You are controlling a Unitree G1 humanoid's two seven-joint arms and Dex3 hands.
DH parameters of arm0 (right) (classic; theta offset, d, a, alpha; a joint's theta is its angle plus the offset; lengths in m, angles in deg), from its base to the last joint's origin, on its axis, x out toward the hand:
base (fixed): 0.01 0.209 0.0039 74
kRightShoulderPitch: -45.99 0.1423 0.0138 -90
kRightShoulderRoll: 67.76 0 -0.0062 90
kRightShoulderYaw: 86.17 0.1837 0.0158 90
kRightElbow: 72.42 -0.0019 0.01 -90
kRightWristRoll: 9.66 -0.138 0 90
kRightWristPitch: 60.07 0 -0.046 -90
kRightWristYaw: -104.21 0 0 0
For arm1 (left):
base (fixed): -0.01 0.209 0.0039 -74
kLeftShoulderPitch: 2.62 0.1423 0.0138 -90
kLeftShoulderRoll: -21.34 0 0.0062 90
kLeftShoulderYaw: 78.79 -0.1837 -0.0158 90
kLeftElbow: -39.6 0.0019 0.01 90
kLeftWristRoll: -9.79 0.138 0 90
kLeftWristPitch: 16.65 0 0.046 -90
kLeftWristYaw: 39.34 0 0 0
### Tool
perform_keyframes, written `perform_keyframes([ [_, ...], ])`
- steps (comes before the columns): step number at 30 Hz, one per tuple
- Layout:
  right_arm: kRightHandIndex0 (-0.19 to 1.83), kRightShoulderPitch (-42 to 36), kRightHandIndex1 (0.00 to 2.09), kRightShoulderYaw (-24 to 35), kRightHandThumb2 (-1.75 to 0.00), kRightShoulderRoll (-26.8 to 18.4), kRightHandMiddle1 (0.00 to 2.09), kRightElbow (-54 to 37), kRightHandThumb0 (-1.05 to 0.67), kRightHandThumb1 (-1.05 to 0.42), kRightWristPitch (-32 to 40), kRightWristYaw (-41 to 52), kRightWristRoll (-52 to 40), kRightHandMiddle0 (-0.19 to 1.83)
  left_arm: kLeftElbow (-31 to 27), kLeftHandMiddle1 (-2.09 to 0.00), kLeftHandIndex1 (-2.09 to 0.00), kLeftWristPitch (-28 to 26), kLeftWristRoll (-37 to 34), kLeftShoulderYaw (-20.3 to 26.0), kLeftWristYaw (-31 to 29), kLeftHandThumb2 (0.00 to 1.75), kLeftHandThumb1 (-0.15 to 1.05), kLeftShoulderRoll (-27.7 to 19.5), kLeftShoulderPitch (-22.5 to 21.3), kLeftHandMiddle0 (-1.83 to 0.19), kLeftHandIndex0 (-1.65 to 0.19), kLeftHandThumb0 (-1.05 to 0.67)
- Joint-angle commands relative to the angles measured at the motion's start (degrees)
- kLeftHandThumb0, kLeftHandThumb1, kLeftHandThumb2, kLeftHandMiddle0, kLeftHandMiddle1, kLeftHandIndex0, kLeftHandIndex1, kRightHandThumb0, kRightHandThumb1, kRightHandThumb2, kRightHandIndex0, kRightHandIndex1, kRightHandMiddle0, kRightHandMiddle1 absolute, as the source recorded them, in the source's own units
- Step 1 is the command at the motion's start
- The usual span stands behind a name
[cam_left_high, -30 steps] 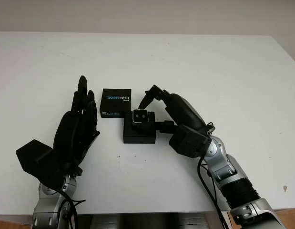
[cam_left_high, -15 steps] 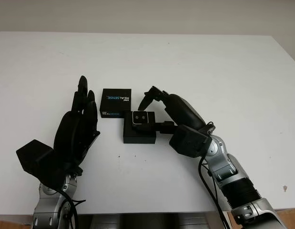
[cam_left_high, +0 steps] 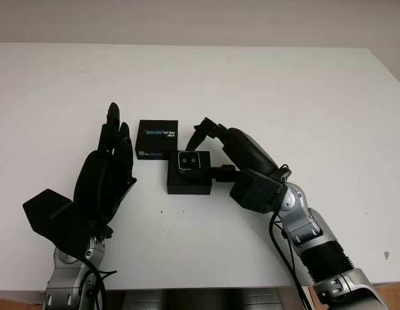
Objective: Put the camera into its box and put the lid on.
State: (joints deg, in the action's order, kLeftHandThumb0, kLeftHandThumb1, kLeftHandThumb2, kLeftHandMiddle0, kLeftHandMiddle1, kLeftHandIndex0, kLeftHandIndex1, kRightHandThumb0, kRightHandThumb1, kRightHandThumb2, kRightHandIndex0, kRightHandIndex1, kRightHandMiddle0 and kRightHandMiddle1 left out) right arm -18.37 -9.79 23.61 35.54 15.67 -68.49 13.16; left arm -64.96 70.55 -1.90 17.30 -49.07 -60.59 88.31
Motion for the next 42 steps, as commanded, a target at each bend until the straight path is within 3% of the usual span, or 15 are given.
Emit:
perform_keyframes([
  [1, 0.12, 0.1, 0.53, 0.2, -0.05, 0.0, 1.74, 0.0, -0.41, -1.04, -0.5, -0.1, -0.5, 0.22, -1.3, 0.0, 0.0, 0.4, 0.1, 0.1, 0.0, 0.62, 1.05, 0.0, 0.7, 0.19, 0.19, -0.82],
  [23, 0.11, 0.1, 0.47, -0.2, -0.05, -0.6, 1.7, -0.2, -0.43, -1.03, 0.2, -0.1, 0.5, 0.22, -1.7, 0.0, 0.0, 0.0, -0.1, 0.2, 0.0, 0.61, 1.05, 0.2, 1.1, 0.19, 0.19, -0.83],
  [28, 0.13, -0.1, 0.27, -0.1, -0.05, -0.7, 1.18, -1.1, -0.59, -0.94, 1.6, 1.2, 0.2, 0.18, -1.7, 0.0, 0.0, 0.1, 0.0, 0.1, 0.1, 0.61, 1.05, 0.1, 1.2, 0.19, 0.19, -0.83],
  [31, 0.12, -0.2, 0.18, 0.0, -0.05, -0.7, 1.01, -1.8, -0.62, -0.92, 2.8, 2.5, -0.4, 0.16, -1.6, 0.0, 0.0, 0.1, 0.0, 0.1, 0.1, 0.62, 1.05, 0.1, 1.1, 0.19, 0.19, -0.83],
  [42, 0.13, -0.3, 0.11, 0.0, -0.05, -1.0, 0.88, -2.8, -0.62, -0.92, 4.1, 3.5, -0.2, 0.16, -1.6, 0.0, 0.0, 0.3, 0.2, 0.0, 0.1, 0.63, 1.05, 0.1, 1.2, 0.19, 0.19, -0.82],
])
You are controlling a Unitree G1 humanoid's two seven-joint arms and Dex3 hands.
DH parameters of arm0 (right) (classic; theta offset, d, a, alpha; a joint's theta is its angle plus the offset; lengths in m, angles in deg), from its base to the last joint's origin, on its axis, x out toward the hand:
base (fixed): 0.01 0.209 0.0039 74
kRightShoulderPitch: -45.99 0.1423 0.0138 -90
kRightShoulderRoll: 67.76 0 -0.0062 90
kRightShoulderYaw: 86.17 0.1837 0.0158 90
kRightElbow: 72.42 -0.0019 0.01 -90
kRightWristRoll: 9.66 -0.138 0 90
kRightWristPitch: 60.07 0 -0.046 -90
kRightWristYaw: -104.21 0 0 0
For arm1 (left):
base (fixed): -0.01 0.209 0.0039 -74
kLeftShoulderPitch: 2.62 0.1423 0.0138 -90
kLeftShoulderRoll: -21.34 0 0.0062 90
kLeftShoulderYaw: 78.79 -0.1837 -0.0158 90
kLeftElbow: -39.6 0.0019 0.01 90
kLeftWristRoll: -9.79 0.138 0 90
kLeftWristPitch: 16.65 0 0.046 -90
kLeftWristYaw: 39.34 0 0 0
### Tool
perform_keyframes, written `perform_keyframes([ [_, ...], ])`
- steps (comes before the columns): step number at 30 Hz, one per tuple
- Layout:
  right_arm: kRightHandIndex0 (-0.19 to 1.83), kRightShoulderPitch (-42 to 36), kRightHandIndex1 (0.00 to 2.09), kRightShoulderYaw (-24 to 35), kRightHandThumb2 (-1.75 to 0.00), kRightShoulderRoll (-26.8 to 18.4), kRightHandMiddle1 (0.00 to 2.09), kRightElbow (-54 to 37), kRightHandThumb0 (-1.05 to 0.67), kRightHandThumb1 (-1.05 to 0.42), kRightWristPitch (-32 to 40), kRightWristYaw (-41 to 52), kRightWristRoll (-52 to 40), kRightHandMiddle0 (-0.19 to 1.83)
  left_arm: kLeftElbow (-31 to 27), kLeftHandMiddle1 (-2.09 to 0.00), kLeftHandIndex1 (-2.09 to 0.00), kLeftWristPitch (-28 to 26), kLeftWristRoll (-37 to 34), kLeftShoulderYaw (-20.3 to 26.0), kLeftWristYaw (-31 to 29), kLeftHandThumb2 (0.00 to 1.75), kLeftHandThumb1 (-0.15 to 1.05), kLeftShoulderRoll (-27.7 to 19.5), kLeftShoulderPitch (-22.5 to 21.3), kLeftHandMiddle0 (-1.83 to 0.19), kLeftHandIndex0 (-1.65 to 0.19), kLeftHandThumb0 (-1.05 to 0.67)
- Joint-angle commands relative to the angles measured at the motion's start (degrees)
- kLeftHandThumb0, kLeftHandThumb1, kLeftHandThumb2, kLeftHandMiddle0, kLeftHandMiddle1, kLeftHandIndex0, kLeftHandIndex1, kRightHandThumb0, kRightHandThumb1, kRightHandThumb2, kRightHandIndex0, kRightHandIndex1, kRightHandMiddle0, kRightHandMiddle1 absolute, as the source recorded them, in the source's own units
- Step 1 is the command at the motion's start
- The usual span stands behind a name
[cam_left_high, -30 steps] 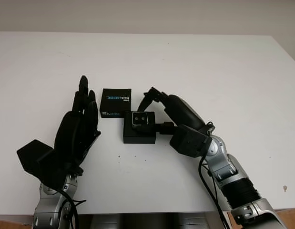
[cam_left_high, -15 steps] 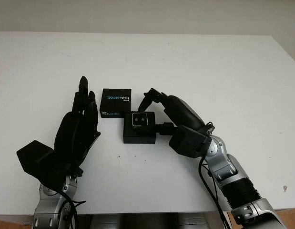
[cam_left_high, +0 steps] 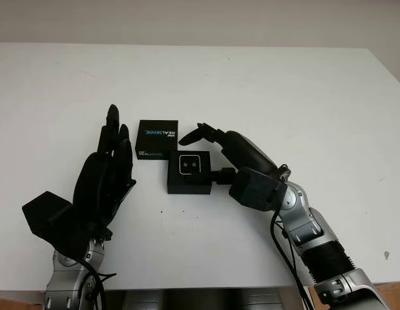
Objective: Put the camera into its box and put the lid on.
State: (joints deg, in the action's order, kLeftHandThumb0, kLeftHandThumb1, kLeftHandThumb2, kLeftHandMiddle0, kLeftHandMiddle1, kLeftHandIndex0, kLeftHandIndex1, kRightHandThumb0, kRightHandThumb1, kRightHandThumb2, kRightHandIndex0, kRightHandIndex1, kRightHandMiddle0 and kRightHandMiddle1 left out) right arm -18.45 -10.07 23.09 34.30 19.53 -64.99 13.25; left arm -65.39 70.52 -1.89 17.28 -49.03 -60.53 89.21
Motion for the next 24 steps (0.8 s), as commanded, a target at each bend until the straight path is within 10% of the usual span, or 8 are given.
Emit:
perform_keyframes([
  [1, 0.13, -0.2, 0.1, 0.3, -0.05, -0.5, 0.88, -1.6, -0.62, -0.92, 0.3, 0.1, -0.4, 0.16, -1.2, 0.0, 0.0, 0.3, 0.1, 0.1, 0.1, 0.63, 1.05, 0.1, 0.3, 0.19, 0.19, -0.82],
  [24, 0.04, -0.6, 0.05, 5.9, -0.23, -2.3, 0.36, -15.9, -0.78, -1.05, 8.1, 2.9, -4.9, -0.01, -0.6, 0.0, 0.0, 0.3, 0.1, 0.6, -0.3, 0.62, 1.05, -0.9, -0.5, 0.19, 0.19, -0.82],
])
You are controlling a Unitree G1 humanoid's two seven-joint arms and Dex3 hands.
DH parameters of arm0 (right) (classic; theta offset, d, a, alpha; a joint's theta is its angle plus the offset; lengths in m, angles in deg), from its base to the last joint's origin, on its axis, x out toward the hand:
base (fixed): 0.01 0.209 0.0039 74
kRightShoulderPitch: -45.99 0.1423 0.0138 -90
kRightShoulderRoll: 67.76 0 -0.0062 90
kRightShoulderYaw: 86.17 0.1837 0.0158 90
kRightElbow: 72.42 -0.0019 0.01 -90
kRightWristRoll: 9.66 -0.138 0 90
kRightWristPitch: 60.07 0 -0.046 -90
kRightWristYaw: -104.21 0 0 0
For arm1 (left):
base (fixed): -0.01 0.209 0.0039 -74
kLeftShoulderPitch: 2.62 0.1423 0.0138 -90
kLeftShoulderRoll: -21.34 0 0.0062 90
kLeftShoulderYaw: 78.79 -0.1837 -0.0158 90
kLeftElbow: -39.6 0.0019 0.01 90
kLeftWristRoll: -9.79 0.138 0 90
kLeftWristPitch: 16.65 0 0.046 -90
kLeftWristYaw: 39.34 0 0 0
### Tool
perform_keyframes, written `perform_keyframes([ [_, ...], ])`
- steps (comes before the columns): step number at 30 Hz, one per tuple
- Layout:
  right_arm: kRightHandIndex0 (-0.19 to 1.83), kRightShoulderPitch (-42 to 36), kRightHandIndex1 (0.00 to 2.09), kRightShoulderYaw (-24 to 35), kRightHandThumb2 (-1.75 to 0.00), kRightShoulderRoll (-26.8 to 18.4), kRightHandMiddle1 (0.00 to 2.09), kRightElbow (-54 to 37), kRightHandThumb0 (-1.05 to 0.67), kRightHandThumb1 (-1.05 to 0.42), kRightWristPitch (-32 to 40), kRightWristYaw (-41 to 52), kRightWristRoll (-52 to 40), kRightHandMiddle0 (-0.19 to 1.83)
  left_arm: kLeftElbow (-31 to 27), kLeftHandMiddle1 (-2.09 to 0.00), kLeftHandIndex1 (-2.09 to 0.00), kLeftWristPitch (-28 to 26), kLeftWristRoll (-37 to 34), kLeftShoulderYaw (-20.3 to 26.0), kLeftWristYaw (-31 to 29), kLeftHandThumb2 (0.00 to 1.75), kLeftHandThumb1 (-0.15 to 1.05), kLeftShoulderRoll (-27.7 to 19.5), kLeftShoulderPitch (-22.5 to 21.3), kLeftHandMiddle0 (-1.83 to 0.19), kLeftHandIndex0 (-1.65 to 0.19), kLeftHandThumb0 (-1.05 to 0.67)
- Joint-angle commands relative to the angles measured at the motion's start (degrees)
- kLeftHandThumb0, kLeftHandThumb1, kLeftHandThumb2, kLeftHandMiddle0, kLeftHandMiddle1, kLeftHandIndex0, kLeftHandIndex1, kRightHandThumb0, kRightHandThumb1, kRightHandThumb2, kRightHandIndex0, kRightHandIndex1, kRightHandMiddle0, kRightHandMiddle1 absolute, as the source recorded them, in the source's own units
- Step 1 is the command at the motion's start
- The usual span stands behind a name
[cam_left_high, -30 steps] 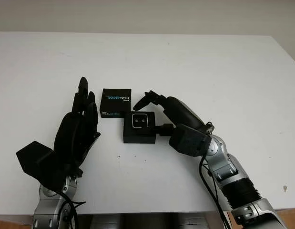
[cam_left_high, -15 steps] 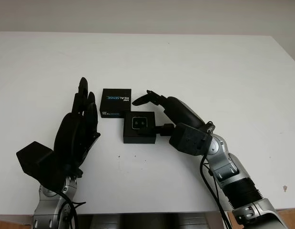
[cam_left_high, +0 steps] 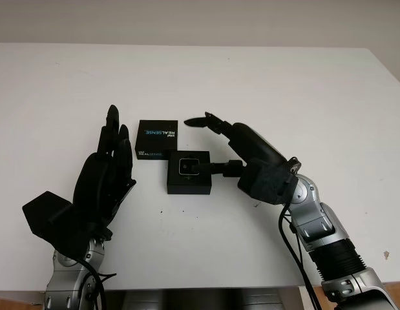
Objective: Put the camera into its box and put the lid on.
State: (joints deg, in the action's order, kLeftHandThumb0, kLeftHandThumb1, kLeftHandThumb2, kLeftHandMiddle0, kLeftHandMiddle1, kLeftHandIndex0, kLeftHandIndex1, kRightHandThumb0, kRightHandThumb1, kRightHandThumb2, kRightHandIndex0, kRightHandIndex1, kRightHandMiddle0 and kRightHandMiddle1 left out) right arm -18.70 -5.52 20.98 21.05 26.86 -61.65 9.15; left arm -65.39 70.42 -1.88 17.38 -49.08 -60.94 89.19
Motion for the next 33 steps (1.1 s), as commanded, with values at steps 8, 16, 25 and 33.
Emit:
perform_keyframes([
  [8, 0.1, -1.8, 0.08, 9.1, -0.41, 1.7, 0.35, -11.8, -0.72, -1.05, 7.8, -2.8, -8.0, 0.05, 2.4, -0.07, -0.06, 2.9, -1.4, 5.8, 1.4, 0.42, 1.05, -1.9, -8.1, 0.09, 0.1, -0.67],
  [16, 0.2, -2.1, 0.14, 12.8, -0.43, -1.7, 0.76, -12.4, -0.7, -1.05, 10.0, -2.0, -10.0, -0.13, 15.6, -0.4, -0.45, 13.0, 7.8, 7.8, -2.7, 0.15, 1.05, -15.9, -22.1, -0.51, -0.39, -0.45],
  [25, 0.12, -2.6, 0.07, 15.8, -0.39, -1.9, 0.49, -13.4, -0.66, -1.05, 17.3, -0.3, -15.9, -0.05, 33.3, -0.04, -0.22, 20.5, 20.1, -3.2, -18.3, 0.04, 0.86, -31.9, -41.0, -0.29, -0.18, -0.73],
  [33, 0.1, -3.4, 0.06, 15.6, -0.39, -1.9, 0.42, -13.8, -0.61, -1.05, 17.9, -1.7, -17.0, -0.03, 43.3, -0.02, -0.06, 28.5, 31.6, -15.7, -26.6, 0.06, 0.86, -33.9, -50.6, 0.01, 0.04, -0.83],
])
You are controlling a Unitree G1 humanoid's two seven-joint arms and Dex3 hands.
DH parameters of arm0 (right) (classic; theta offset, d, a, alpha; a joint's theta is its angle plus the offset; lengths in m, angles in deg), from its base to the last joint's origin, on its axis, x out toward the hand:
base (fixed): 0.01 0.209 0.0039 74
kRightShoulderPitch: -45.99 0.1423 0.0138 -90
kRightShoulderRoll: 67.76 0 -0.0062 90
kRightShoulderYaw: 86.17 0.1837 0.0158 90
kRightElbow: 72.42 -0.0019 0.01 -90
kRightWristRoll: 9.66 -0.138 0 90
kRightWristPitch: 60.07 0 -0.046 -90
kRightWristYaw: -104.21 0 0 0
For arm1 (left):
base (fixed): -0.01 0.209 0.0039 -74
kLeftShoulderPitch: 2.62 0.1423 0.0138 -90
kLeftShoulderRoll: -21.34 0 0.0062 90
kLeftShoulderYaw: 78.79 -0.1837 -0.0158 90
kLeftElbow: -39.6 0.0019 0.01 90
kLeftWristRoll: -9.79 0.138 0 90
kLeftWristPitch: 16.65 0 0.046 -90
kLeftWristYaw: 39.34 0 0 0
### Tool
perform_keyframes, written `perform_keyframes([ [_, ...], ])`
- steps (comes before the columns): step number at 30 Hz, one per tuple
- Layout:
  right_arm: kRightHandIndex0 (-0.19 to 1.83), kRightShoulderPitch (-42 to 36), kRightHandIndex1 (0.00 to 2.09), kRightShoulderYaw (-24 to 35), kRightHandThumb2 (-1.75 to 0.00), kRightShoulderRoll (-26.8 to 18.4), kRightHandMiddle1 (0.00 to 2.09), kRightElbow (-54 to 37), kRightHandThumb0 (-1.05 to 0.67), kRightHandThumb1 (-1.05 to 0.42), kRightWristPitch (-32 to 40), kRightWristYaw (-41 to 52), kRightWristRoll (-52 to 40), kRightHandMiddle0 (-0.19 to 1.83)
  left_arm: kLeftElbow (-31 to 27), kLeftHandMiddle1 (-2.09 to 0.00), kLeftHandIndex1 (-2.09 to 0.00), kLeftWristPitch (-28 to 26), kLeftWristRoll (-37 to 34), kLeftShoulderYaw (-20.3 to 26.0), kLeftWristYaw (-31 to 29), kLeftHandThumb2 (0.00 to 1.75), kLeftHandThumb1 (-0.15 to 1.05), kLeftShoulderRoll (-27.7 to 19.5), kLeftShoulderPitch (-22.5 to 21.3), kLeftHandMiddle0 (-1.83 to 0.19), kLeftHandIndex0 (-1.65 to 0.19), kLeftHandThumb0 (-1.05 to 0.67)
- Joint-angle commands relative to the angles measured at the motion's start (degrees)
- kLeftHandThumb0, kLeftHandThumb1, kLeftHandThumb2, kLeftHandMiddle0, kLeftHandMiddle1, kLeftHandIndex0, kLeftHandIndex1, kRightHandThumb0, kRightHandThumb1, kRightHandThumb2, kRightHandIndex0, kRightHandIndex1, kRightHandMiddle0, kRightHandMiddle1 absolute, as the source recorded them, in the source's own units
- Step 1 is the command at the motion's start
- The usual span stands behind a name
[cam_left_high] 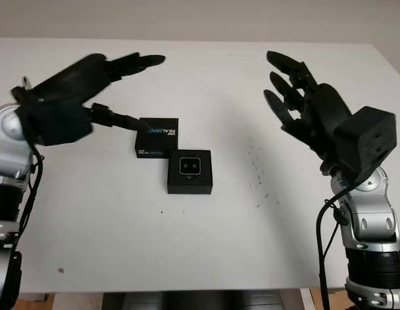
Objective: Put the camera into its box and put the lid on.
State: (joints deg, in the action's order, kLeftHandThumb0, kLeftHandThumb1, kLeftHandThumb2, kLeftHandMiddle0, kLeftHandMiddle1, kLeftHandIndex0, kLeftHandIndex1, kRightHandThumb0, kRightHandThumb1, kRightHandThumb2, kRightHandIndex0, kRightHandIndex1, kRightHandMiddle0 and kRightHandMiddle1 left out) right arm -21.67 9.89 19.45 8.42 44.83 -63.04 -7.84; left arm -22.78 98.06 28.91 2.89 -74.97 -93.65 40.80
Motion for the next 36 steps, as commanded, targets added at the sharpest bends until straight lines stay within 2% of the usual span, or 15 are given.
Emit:
perform_keyframes([
  [1, 0.1, -0.4, 0.06, 0.3, -0.39, -0.3, 0.42, -1.2, -0.62, -1.05, 0.0, -0.4, -0.1, -0.02, 1.3, -0.02, -0.05, 1.7, 1.5, -2.1, -1.5, 0.05, 0.86, -1.2, -2.7, 0.03, 0.05, -0.83],
  [7, 0.11, -0.8, 0.06, 0.0, -0.39, -0.3, 0.41, -1.2, -0.63, -1.05, 0.6, -1.2, 0.1, 0.0, 5.3, -0.03, -0.03, 5.9, 5.0, -5.8, -2.2, 0.04, 0.83, -0.4, -4.4, 0.07, 0.1, -0.79],
  [17, 0.17, -1.4, 0.08, -1.3, -0.39, -0.3, 0.38, -1.4, -0.66, -1.05, 0.2, -2.9, 2.9, 0.06, 16.1, -0.05, -0.04, 8.2, 11.4, -9.7, 5.8, 0.06, 0.85, 3.4, -8.3, 0.08, 0.12, -0.81],
  [25, 0.2, -1.9, 0.09, -1.5, -0.39, 0.1, 0.39, -1.2, -0.65, -1.05, -0.8, -2.9, 2.8, 0.08, 23.8, -0.05, -0.05, 6.4, 17.4, -12.4, 16.1, 0.06, 0.87, 5.2, -11.3, 0.08, 0.13, -0.75],
  [30, 0.19, -2.2, 0.08, -1.8, -0.39, -0.1, 0.41, -0.9, -0.67, -1.05, -2.1, -2.3, 2.8, 0.07, 28.1, -0.05, -0.04, 4.9, 18.4, -13.6, 17.5, 0.06, 0.9, 6.6, -13.4, 0.11, 0.15, -0.79],
  [36, 0.2, -2.4, 0.08, -2.0, -0.4, -0.4, 0.43, -0.7, -0.68, -1.05, -3.5, -2.5, 3.8, 0.06, 29.9, -0.06, -0.05, 4.8, 19.1, -14.9, 17.2, 0.06, 0.91, 7.1, -14.5, 0.08, 0.13, -0.81],
])
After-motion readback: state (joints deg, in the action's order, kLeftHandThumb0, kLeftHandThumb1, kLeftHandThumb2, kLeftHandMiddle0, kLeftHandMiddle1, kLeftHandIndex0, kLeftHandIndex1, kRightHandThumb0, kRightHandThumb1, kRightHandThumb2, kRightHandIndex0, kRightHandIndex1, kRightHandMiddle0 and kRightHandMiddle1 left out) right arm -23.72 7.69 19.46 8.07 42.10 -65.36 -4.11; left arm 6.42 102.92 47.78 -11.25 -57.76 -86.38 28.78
